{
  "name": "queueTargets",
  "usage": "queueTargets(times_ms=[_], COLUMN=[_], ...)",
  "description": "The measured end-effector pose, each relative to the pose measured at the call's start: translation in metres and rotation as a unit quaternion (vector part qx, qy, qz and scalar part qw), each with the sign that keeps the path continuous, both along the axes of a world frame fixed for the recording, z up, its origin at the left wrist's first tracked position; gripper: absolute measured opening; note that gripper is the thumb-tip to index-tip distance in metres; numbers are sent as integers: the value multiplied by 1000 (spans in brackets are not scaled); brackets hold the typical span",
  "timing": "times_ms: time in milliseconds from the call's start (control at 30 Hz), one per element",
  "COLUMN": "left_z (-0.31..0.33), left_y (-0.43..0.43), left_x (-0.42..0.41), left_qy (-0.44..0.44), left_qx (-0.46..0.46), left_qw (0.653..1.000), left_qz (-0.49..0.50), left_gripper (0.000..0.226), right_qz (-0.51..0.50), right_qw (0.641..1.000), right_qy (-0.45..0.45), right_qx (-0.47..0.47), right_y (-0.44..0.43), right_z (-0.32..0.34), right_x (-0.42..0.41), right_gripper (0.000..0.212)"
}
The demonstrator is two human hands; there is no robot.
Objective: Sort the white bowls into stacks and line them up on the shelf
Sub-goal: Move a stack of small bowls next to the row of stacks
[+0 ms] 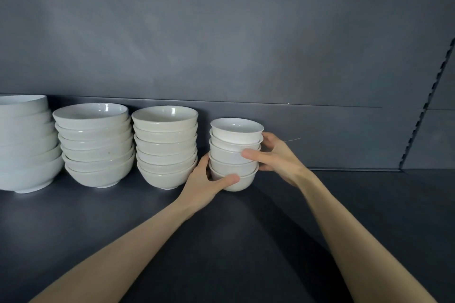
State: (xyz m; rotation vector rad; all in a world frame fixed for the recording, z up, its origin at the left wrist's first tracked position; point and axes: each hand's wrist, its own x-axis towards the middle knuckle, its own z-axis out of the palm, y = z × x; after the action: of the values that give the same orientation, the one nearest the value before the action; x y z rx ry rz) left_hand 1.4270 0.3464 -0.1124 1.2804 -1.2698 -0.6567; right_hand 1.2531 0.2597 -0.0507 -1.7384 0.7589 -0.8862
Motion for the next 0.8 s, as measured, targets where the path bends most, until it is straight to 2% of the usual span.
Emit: queueTargets(times_ms=[100,267,433,700,800], left_z=[0,0,-1,-1,0], left_y=[-1,0,-2,-3,-3], left_x=[0,0,1,0,0], left_qy=[-6,-7,0,-25,-28], left_qx=[-8,-13,-8,-18,-25], left_qw=[1000,1000,1000,999,999], left_qz=[0,0,-2,15,23], left_gripper=[74,81,66,80,77], right_qz=[2,-8,-6,-2,-3], right_qw=[1000,1000,1000,1000,1000], right_qy=[-9,-8,-7,-15,-20], right_qx=[-2,-10,-14,-10,-13], right_y=[0,-3,-3,-2,-1], right_z=[-1,-2,-3,-1,0], right_x=[1,4,4,4,6], right_gripper=[65,66,65,59,60])
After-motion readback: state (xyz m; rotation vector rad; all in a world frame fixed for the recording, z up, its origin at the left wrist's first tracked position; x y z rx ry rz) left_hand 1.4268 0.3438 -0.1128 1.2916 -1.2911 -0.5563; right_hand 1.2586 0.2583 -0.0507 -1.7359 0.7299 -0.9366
